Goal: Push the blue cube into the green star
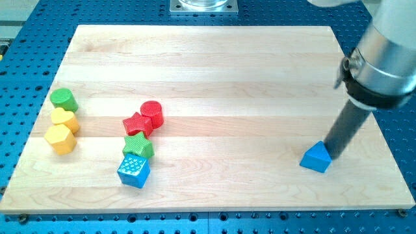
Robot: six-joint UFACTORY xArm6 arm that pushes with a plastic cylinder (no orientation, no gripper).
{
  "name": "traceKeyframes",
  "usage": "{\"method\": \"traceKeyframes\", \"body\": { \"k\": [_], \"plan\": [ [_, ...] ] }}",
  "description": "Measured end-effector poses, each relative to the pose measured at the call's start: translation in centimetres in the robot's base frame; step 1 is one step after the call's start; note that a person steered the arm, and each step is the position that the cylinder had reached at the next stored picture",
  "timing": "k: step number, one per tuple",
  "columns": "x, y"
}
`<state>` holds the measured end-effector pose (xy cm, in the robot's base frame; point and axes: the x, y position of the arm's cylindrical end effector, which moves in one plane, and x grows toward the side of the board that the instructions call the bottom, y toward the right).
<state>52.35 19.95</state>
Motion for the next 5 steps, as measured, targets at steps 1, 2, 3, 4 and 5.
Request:
{"method": "traceKeyframes", "body": {
  "k": [1,2,3,4,5],
  "plan": [
    [-3.4,-6.2],
    [1.9,-16.3],
    [9.3,-14.7],
    [9.5,-15.3],
    [9.5,-19.5]
  ]
}}
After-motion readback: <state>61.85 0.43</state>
